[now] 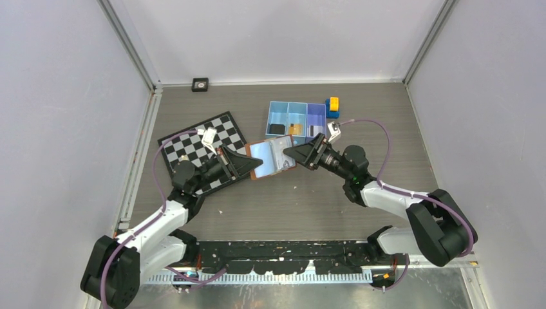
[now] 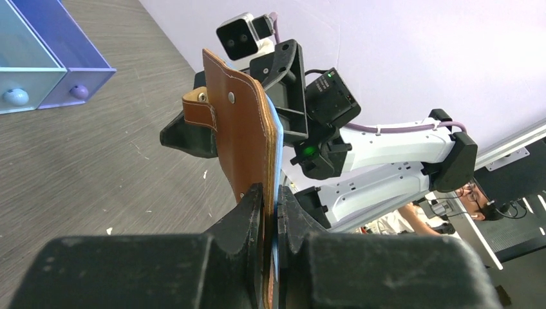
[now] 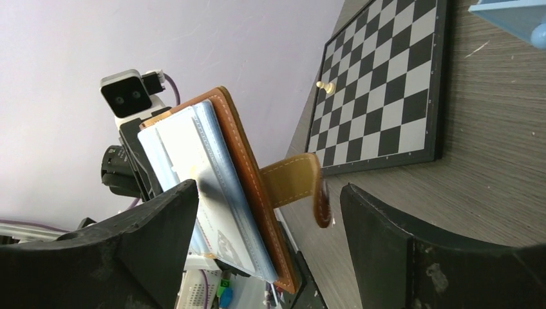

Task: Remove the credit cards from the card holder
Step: Remove the credit card from the card holder.

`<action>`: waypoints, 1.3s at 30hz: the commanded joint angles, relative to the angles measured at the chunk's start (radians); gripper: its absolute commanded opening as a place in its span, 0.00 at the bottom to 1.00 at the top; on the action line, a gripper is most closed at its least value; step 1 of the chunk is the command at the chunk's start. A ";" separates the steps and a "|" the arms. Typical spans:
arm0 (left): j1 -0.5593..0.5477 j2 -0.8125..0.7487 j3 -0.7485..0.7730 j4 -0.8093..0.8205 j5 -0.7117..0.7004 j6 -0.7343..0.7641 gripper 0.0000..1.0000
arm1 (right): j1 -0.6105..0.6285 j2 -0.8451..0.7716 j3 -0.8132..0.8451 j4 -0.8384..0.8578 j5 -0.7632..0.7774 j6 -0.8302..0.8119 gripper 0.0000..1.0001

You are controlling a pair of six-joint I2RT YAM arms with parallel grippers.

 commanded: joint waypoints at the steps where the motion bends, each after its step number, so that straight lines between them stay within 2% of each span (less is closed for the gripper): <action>1: -0.002 -0.024 -0.004 0.073 -0.012 -0.004 0.00 | 0.007 -0.004 0.009 0.088 -0.025 0.011 0.86; 4: -0.002 -0.030 -0.009 0.071 -0.025 -0.002 0.00 | 0.009 0.007 0.005 0.140 -0.040 0.028 0.85; 8: -0.002 -0.021 -0.009 0.063 -0.028 -0.001 0.00 | 0.016 0.041 0.004 0.267 -0.083 0.079 0.73; 13: -0.002 -0.001 -0.007 0.063 -0.028 -0.011 0.00 | 0.016 0.057 -0.008 0.361 -0.095 0.114 0.50; 19: -0.002 -0.028 -0.001 -0.110 -0.114 0.041 0.00 | 0.016 0.030 -0.015 0.313 -0.067 0.090 0.09; 21: -0.002 -0.036 0.002 -0.157 -0.139 0.052 0.03 | 0.016 0.019 -0.012 0.268 -0.051 0.073 0.01; 25: -0.002 -0.081 0.031 -0.370 -0.261 0.102 0.29 | 0.015 -0.012 -0.009 0.145 -0.003 0.023 0.00; 29: 0.000 -0.173 0.054 -0.656 -0.464 0.148 0.50 | 0.012 -0.050 0.002 -0.019 0.061 -0.039 0.00; 32: 0.000 -0.249 0.056 -0.763 -0.587 0.149 0.64 | 0.012 -0.092 0.016 -0.158 0.122 -0.092 0.01; 35: -0.001 -0.321 0.039 -0.772 -0.628 0.150 0.70 | 0.013 -0.137 0.023 -0.257 0.176 -0.139 0.00; 39: -0.002 -0.350 0.031 -0.684 -0.572 0.168 0.68 | 0.013 -0.153 0.019 -0.275 0.196 -0.148 0.01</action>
